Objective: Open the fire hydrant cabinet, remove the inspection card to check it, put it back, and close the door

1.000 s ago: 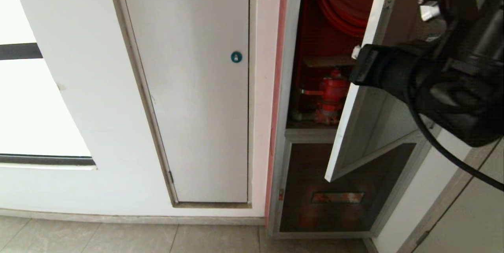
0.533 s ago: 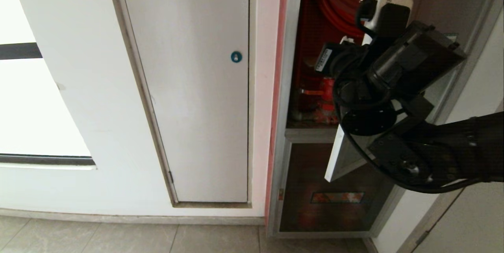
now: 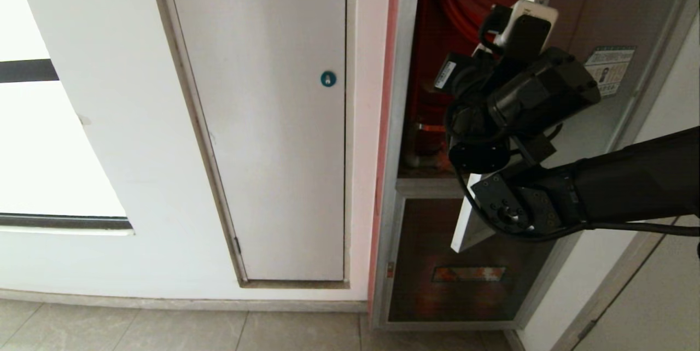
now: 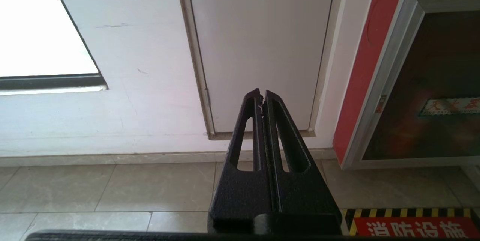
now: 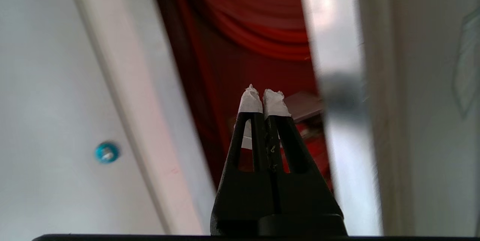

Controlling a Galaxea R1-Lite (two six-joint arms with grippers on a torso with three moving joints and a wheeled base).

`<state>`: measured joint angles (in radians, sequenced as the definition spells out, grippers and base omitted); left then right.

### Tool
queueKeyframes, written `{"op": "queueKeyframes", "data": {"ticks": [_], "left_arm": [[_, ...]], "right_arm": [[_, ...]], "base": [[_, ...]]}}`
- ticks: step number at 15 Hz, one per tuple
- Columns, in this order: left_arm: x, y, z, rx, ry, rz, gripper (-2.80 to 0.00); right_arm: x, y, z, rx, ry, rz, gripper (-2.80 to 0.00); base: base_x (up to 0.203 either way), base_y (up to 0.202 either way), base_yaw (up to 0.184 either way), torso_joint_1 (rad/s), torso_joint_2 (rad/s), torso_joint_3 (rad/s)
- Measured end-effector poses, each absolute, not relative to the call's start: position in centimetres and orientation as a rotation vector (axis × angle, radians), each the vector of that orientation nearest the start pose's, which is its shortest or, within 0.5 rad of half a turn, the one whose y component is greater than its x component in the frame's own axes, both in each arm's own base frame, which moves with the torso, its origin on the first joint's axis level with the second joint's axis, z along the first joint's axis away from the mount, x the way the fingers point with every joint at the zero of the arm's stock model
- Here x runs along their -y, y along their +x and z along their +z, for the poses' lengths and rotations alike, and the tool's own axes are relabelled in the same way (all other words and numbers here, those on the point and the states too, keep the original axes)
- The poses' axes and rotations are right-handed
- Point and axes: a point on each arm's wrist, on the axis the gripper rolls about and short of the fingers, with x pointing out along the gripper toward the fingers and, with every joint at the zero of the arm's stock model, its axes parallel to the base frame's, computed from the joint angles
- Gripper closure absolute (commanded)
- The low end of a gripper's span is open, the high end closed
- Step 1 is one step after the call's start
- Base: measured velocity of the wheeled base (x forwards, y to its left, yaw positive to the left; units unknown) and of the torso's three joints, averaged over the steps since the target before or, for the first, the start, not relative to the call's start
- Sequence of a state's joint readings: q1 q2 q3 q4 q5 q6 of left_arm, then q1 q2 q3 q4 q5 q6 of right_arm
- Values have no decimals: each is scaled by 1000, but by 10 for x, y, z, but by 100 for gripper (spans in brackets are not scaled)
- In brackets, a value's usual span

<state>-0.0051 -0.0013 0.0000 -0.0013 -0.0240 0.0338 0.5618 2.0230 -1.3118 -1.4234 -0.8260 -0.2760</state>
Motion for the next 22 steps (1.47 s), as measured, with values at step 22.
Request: {"op": "queueKeyframes", "data": {"ticks": [22], "left_arm": [[0, -23, 76, 3, 34, -30, 0]], "right_arm": [[-153, 324, 284, 498, 165, -410, 0]], "base": [[0, 0, 0, 0, 0, 0]]}}
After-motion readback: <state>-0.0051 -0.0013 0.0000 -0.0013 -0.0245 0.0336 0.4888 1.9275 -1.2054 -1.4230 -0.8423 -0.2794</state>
